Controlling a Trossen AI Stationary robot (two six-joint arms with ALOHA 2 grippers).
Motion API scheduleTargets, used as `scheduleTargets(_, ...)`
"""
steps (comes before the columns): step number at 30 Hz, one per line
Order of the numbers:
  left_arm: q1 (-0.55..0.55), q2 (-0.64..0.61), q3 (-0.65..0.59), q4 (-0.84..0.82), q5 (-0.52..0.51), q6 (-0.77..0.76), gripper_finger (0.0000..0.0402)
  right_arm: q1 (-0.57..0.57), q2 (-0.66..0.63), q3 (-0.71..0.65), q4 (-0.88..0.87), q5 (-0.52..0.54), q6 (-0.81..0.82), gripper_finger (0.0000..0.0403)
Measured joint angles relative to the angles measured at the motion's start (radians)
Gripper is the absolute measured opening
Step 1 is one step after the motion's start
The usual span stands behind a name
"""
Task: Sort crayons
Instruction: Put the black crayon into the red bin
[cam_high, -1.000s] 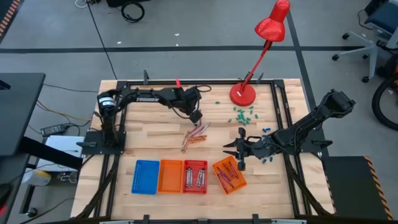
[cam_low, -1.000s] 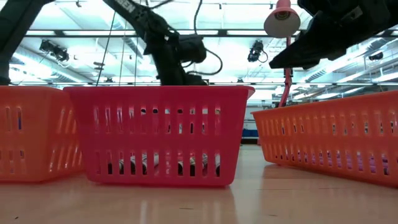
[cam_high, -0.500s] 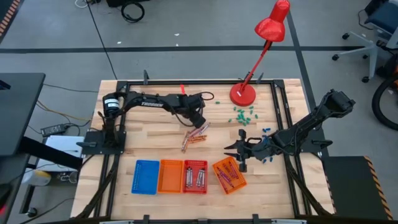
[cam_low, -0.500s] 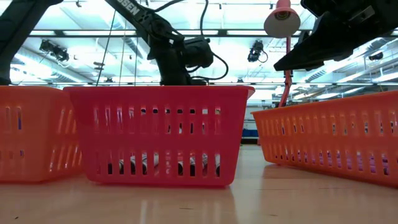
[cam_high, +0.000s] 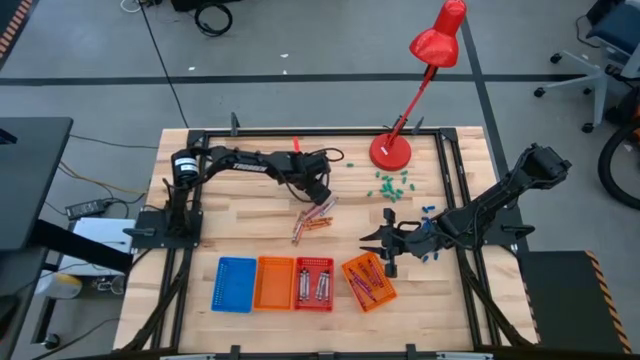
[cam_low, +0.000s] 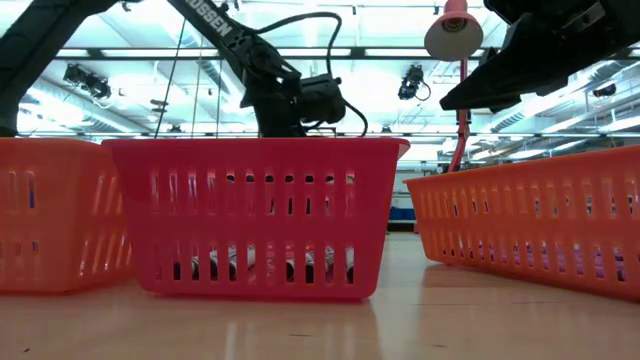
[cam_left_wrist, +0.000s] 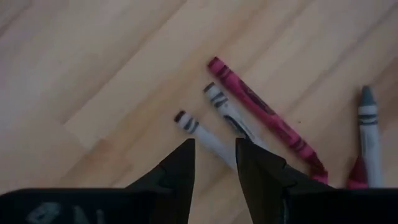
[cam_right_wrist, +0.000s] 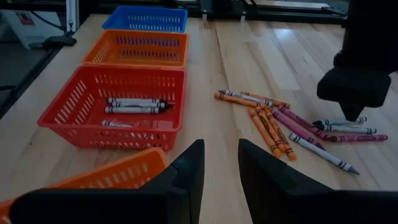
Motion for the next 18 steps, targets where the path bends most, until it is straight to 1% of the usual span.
scheduleTargets(13,0.002,0.0,0.0,-0.046,0.001,0.027,0.0128,0.0,0.0,0.0,0.008,-0.003,0.0,0.0103)
scheduleTargets(18,-0.001,0.0,0.0,-0.079,0.001,0.04,0.0119,0.0,0.0,0.0,0.007,-0.003,-0.001,0.0103)
